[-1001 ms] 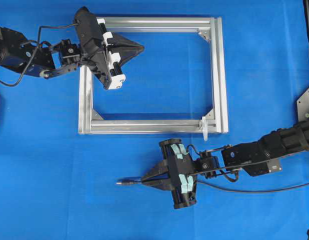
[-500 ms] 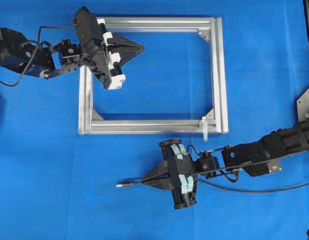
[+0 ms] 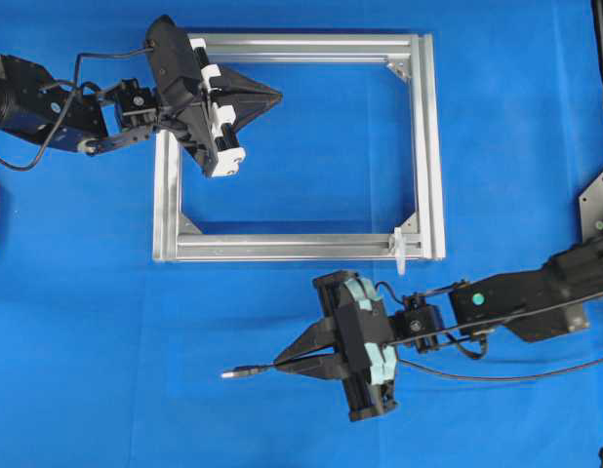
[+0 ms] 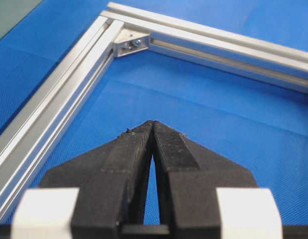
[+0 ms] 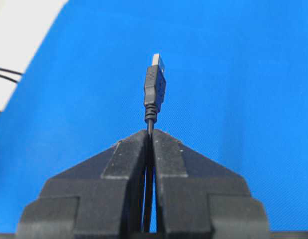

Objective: Insert the wire through the string loop located on the right side.
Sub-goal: 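Close the right gripper on the cable just behind the USB plug, then carry the held cable right and toward the white zip-tie loop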

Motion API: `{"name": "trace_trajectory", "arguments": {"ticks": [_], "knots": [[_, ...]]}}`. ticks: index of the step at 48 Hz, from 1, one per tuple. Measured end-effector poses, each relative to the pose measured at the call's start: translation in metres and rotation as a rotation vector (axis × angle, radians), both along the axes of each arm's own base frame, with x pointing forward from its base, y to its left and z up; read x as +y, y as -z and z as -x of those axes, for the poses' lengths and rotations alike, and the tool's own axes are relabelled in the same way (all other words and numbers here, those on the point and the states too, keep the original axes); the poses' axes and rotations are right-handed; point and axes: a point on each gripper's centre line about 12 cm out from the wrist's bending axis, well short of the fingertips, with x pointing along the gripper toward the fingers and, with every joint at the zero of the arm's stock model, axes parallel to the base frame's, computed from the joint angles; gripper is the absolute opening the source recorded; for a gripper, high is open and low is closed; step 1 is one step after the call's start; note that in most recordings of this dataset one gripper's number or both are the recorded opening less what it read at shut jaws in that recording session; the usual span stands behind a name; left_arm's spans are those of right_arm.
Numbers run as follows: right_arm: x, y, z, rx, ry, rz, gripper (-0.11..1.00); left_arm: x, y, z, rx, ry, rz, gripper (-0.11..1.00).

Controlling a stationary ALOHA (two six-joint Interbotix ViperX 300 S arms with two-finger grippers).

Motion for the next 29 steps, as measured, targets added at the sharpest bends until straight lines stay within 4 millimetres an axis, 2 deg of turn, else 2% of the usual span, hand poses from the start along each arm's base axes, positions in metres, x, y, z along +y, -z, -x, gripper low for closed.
{"name": "trace_trajectory", "arguments": {"ticks": [5,29], "knots": [[0.0002,-0.0069,0.0007,-0.003,-0.004,0.000,-0.04,-0.0006,0.0008,-0.0001,0.003,0.002,0.001,0.00],[0.0000,-0.0055,0.0015,0.007,-0.005,0.003,-0.04,-0.0017,0.0002,-0.0005,0.001,0.005,0.001,0.00]]}}
